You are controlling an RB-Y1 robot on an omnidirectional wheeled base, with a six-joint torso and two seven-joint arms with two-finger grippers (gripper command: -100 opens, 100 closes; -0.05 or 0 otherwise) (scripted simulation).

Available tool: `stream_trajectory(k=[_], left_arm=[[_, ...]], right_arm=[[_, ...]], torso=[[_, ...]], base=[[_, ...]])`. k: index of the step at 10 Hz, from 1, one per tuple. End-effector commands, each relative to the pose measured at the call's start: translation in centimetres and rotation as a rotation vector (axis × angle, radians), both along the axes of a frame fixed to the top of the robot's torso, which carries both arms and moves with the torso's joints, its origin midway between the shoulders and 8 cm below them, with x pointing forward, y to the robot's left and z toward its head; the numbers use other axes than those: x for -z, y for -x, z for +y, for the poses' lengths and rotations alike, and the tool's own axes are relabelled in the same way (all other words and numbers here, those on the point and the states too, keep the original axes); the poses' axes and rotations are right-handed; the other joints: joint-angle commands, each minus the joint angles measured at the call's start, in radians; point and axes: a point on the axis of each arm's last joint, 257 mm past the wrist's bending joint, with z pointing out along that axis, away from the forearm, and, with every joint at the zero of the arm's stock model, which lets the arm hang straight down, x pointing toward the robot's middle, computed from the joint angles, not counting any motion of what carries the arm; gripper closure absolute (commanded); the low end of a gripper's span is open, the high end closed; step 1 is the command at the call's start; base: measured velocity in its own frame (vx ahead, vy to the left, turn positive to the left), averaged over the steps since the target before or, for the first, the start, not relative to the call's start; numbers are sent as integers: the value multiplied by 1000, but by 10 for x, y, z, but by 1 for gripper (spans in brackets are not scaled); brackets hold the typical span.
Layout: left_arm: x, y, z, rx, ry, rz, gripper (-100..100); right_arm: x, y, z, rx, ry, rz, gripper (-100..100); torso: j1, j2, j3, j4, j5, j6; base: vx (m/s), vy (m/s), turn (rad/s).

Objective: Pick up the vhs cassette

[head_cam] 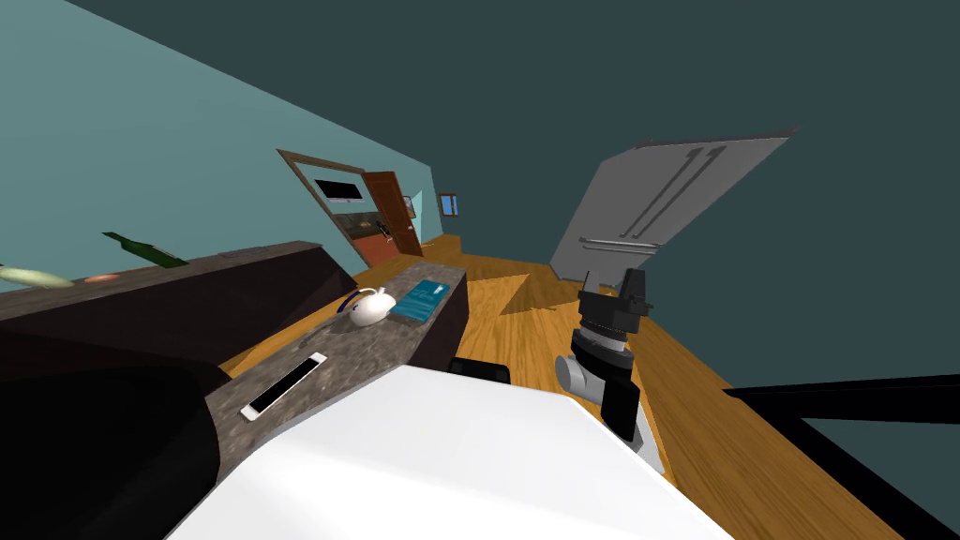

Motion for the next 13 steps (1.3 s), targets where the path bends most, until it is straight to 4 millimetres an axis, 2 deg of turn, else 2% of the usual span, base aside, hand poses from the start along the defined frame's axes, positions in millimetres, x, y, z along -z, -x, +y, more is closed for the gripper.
stream_trajectory(k=[1, 2, 3, 4, 5, 11, 12, 13], left_arm=[[-3, 25, -7, -29, 14, 63, -100], [-4, 28, -8, -33, 16, 72, -100], [-2, 22, -7, -28, 14, 60, -100], [-2, 23, -7, -29, 14, 63, 0], [3, 23, -5, -28, 13, 61, -100], [23, 24, 1, -23, 11, 52, -100], [21, 24, 1, -24, 11, 52, -100], [21, 24, 1, -24, 11, 53, 100]], right_arm=[[0, 0, 0, 0, 0, 0, 0], [0, 0, 0, 0, 0, 0, 0], [0, 0, 0, 0, 0, 0, 0], [0, 0, 0, 0, 0, 0, 0], [0, 0, 0, 0, 0, 0, 0], [0, 0, 0, 0, 0, 0, 0], [0, 0, 0, 0, 0, 0, 0], [0, 0, 0, 0, 0, 0, 0]], torso=[[0, 0, 0, 0, 0, 0], [0, 0, 0, 0, 0, 0], [-1, 0, 0, 0, 0, -1], [-2, 1, 1, 0, 0, -1], [-3, 2, 1, 1, -1, -1], [-4, 3, 2, 1, -1, -1], [-4, 3, 2, 1, -1, -1], [-4, 3, 2, 1, -1, -1]], base=[[37, 51, -165], [31, 35, -85], [12, 12, -8], [0, 0, 0], [0, 0, 0], [0, -1, 1], [0, 0, 0], [0, 0, 0]])
